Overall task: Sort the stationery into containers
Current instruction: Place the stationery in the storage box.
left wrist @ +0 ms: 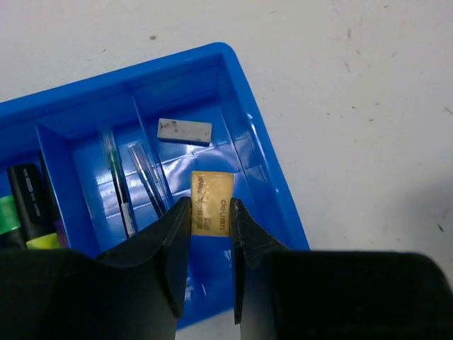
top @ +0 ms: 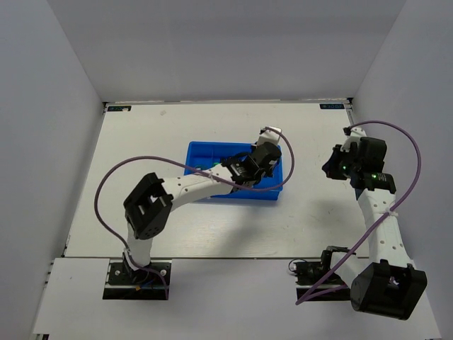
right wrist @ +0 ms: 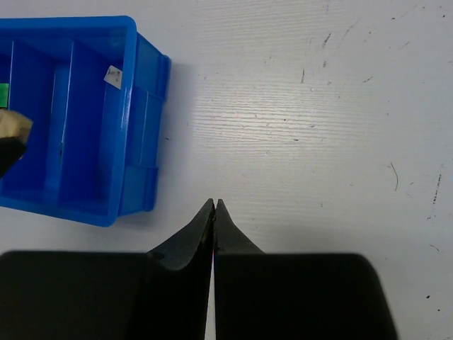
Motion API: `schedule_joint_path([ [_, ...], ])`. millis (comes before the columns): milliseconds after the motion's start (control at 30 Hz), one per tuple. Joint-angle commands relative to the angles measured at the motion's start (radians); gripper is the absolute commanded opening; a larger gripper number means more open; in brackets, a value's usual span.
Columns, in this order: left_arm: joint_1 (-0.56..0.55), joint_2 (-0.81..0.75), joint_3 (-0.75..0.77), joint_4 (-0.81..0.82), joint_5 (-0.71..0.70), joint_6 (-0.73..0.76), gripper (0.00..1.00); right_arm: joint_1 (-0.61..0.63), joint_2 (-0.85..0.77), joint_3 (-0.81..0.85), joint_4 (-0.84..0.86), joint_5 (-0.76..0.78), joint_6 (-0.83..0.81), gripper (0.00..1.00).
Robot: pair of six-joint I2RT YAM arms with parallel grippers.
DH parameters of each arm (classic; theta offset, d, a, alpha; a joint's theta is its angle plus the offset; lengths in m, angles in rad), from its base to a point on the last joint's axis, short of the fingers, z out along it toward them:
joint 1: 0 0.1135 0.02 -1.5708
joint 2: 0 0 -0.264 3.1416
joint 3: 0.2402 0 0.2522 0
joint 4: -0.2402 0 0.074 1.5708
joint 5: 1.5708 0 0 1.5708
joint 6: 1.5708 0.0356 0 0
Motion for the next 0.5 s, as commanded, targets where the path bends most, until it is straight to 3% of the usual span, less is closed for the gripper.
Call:
schedule_joint_path([
  [0,0.026,0.071,0.128,-0.088,0.082,-0.025,0.18,-0.004,-0.011,-0.002,0.031,-0.035,-0.018,0.00],
  [67,0.042,0.117,0.197,-0.109,0.103,-0.034,0.30,-0.005,-0.008,-0.005,0.031,-0.041,-0.020,0.00],
  [100,0.045,0.146,0.212,-0.137,0.110,-0.051,0.40,-0.005,-0.006,-0.007,0.029,-0.044,-0.021,0.00],
  [167,0.052,0.179,0.249,-0.158,0.129,-0.060,0.45,-0.004,-0.008,-0.007,0.026,-0.044,-0.024,0.06],
  [233,0.053,0.196,0.251,-0.159,0.133,-0.068,0.59,-0.005,-0.005,-0.007,0.027,-0.044,-0.026,0.11],
  [267,0.053,0.194,0.252,-0.157,0.133,-0.071,0.62,-0.005,-0.005,-0.007,0.026,-0.044,-0.026,0.19],
  [367,0.060,0.188,0.248,-0.165,0.132,-0.079,0.67,-0.007,-0.003,-0.007,0.023,-0.055,-0.027,0.29],
  [400,0.062,0.177,0.242,-0.165,0.130,-0.079,0.67,-0.007,-0.003,-0.005,0.024,-0.056,-0.026,0.31],
  [433,0.065,0.153,0.225,-0.162,0.126,-0.066,0.63,-0.007,-0.003,-0.010,0.020,-0.060,-0.029,0.43],
  [467,0.065,0.153,0.219,-0.162,0.126,-0.066,0.63,-0.007,-0.005,-0.010,0.020,-0.060,-0.029,0.43],
])
